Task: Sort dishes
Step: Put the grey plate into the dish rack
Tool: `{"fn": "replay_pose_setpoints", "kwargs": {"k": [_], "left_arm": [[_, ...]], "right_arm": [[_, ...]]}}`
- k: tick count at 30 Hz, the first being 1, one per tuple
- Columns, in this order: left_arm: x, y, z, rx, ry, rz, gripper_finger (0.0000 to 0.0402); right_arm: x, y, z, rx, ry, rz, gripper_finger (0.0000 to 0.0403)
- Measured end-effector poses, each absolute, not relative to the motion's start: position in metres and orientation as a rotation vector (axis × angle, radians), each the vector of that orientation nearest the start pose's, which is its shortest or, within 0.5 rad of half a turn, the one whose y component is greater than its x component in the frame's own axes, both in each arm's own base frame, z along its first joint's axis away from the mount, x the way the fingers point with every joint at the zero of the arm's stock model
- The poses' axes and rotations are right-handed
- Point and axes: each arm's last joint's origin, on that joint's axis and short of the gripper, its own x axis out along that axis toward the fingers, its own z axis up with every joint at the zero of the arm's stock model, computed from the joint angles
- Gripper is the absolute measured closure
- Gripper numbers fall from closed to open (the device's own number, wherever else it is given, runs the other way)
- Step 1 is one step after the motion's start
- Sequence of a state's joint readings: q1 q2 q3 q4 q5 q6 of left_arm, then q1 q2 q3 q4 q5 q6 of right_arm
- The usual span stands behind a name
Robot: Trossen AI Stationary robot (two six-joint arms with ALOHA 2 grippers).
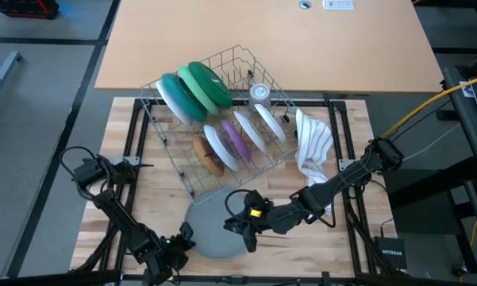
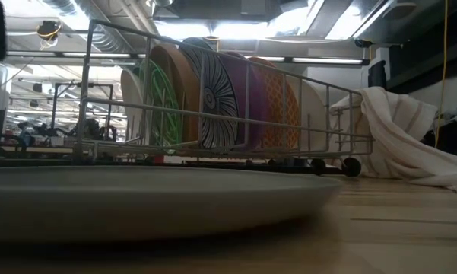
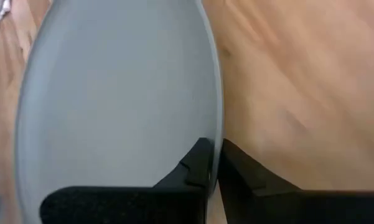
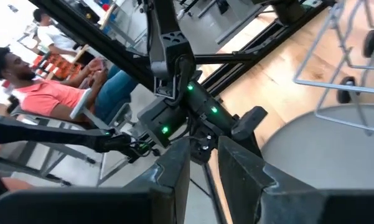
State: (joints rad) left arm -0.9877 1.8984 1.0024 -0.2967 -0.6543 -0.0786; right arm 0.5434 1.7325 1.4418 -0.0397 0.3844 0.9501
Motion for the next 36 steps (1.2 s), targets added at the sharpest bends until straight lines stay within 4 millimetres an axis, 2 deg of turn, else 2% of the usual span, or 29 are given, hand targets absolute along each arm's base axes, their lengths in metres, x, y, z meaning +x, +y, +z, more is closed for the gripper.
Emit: {"fn": "replay_pose_setpoints", "kwargs": {"k": [10,16,23,31,36], "left_arm": [[0.199,-0.307,0.149,0.574,0.734,-0.260,0.0399],[0.200,-0.328,0.174,0.437,0.679,-0.270,0.0400],[0.201,-0.326,0.208,0.230,0.637,-0.236,0.0401],[0.194,-0.312,0.261,-0.038,0.545,-0.247,0.0401],[0.209,-0.306,0.289,-0.215,0.405,-0.263,0.0401]], "right_arm": [[0.354,0.202,0.333,0.842,0.241,0.075,0.0316],[0.354,0.202,0.335,0.794,0.218,0.092,0.0316],[0.352,0.200,0.340,0.742,0.204,0.100,0.0316],[0.322,0.182,0.387,0.576,0.094,0.151,0.0316],[0.296,0.166,0.419,0.465,0.010,0.174,0.0316]]}}
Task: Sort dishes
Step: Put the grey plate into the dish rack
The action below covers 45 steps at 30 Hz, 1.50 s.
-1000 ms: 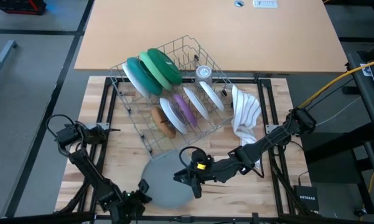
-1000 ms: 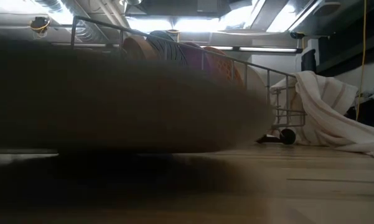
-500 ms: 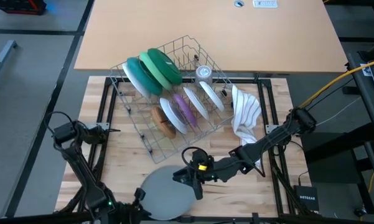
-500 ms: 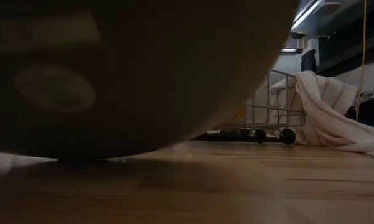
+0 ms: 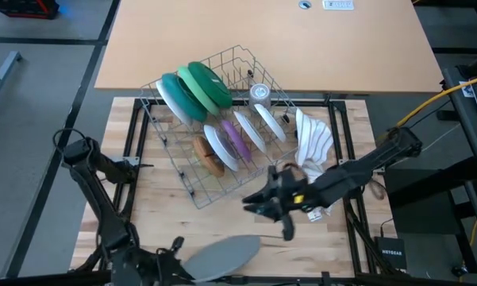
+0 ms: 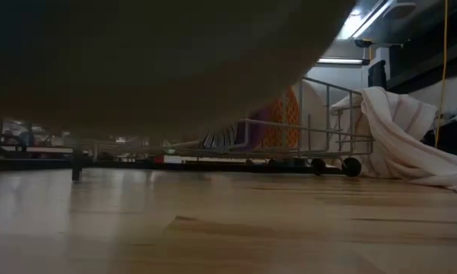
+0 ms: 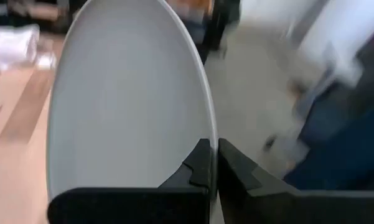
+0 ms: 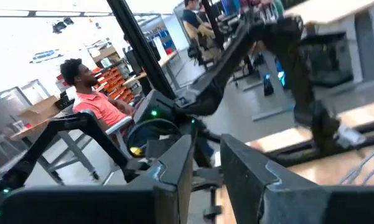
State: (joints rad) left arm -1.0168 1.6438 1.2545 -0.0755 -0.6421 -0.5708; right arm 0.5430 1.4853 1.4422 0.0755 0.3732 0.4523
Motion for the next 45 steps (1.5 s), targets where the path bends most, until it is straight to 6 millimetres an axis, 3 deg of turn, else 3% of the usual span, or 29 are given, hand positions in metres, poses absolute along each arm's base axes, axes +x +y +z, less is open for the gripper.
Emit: {"fn": "replay_pose_setpoints", "kwargs": {"k": [6,14,19,26,32,39,45], "left_arm": [[0.251,-0.285,0.321,-0.438,0.131,-0.227,0.0402],[0.302,-0.231,0.343,-0.720,-0.062,-0.074,0.0401],[0.327,-0.194,0.367,-0.823,-0.191,0.004,0.0401],[0.350,-0.133,0.415,-0.812,-0.422,0.141,0.0401],[0.363,-0.064,0.440,-0.746,-0.554,0.314,0.0401],[0.370,0.030,0.436,-0.765,-0.623,0.540,0.0401],[0.360,0.113,0.420,-0.808,-0.584,0.743,0.0401]], "right_arm": [[0.252,0.141,0.451,0.426,0.006,0.194,0.0316],[0.180,0.097,0.483,0.356,-0.012,0.195,0.0316],[0.149,0.078,0.494,0.263,-0.065,0.173,0.0316],[0.133,0.063,0.490,0.172,-0.024,0.008,0.0316],[0.128,0.057,0.488,0.114,-0.009,-0.056,0.0316],[0.120,0.033,0.488,0.097,-0.012,-0.269,0.0316],[0.121,0.008,0.482,0.042,0.050,-0.428,0.0316]]}}
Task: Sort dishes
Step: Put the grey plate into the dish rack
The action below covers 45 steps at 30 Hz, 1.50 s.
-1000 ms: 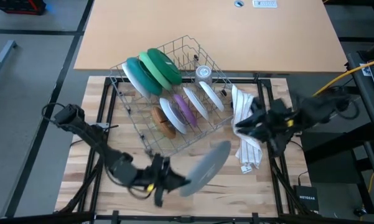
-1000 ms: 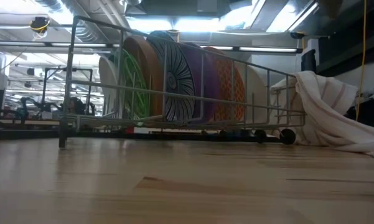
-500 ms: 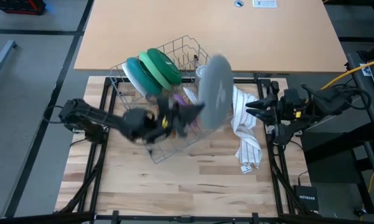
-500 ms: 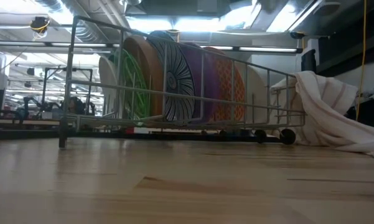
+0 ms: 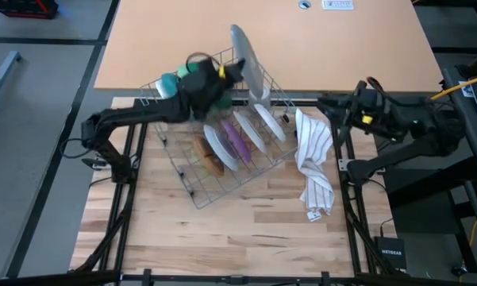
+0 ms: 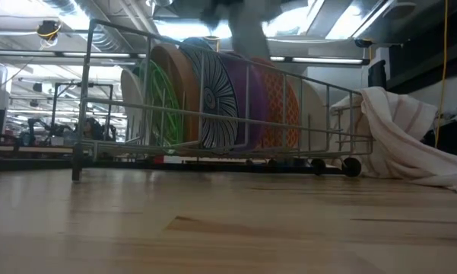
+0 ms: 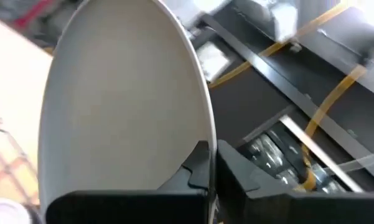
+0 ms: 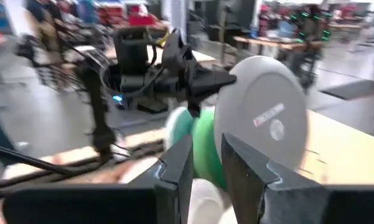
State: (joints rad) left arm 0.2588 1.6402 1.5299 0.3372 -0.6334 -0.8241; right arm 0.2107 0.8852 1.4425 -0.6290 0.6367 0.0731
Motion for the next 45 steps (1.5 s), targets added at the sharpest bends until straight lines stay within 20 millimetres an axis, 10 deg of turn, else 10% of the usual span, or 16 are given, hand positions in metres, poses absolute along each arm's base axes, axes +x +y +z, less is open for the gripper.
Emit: {"fn": "replay_pose_setpoints", "kwargs": {"k": [13,27,45], "left_arm": [[0.322,0.206,0.393,-0.927,-0.483,0.981,0.0401],[0.336,0.231,0.360,-1.012,-0.440,1.011,0.0401],[0.338,0.229,0.339,-0.983,-0.252,1.098,0.0374]], "right_arm": [[0.142,-0.044,0.469,0.009,0.192,-0.518,0.0316],[0.183,-0.096,0.443,0.097,0.343,-0.387,0.0316],[0.189,-0.100,0.438,0.085,0.368,-0.362,0.0316]]}}
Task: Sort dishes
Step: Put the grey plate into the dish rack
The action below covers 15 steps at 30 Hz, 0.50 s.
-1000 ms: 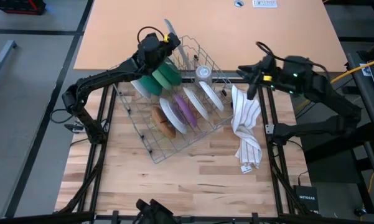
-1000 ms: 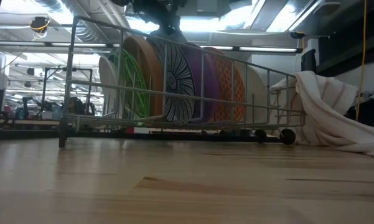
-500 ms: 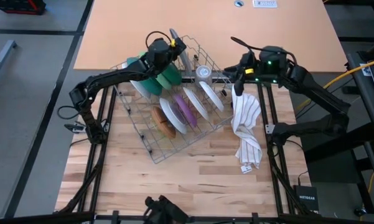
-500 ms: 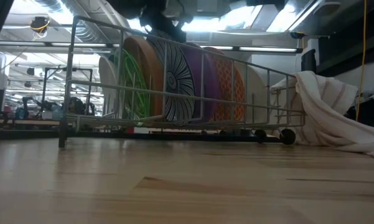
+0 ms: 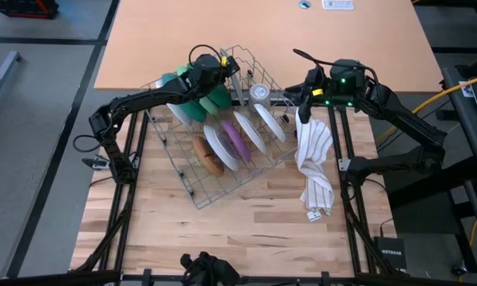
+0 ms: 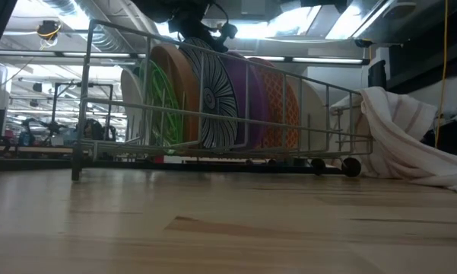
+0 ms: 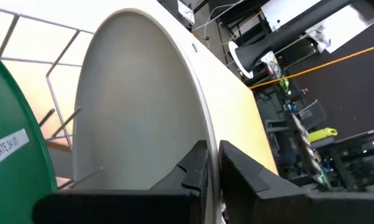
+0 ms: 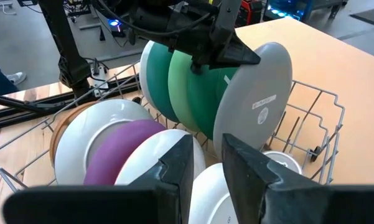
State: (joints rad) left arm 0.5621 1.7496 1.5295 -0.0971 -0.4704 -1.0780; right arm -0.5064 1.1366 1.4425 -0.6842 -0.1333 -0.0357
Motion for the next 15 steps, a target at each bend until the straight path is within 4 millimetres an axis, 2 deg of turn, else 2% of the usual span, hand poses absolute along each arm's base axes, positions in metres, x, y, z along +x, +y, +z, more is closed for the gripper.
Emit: {"fn": "replay_pose_setpoints", "kwargs": {"k": [7,15], "left_arm": [[0.3382,0.2287,0.3391,-0.969,-0.241,1.099,0.0346],[0.3389,0.2281,0.3387,-0.905,-0.172,1.066,0.0289]], "right_arm": [[0.1891,-0.1005,0.4384,0.084,0.368,-0.362,0.0316],[0.1891,-0.1005,0.4384,0.084,0.368,-0.362,0.0316]]}}
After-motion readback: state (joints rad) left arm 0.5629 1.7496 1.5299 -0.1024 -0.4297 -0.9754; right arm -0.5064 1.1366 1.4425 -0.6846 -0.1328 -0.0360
